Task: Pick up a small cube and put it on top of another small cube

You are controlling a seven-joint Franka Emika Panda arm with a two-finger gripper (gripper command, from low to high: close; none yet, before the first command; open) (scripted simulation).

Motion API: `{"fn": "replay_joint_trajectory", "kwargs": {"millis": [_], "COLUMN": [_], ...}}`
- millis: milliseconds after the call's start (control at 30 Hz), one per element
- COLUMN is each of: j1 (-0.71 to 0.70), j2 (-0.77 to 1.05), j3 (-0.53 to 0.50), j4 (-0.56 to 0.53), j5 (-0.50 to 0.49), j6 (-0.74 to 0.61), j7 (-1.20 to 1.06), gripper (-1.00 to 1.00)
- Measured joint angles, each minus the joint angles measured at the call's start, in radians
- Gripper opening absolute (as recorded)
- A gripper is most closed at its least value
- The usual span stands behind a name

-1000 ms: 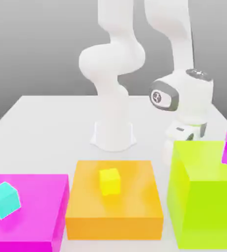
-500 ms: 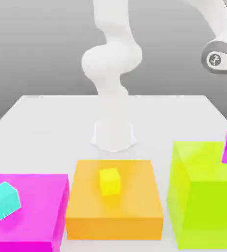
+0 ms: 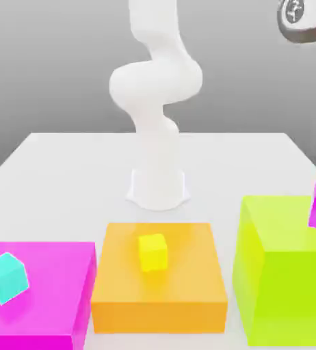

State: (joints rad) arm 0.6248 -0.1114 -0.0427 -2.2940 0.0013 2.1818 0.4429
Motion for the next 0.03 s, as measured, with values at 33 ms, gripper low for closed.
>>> {"fn": "replay_joint_trajectory", "kwargs": {"millis": [33], "j1": [0.000], "j2": [0.000], "j3": [0.000], "j4": [0.000], "j5": [0.000], "j6": [0.000], "j7": [0.000], "gripper": [1.00]}}
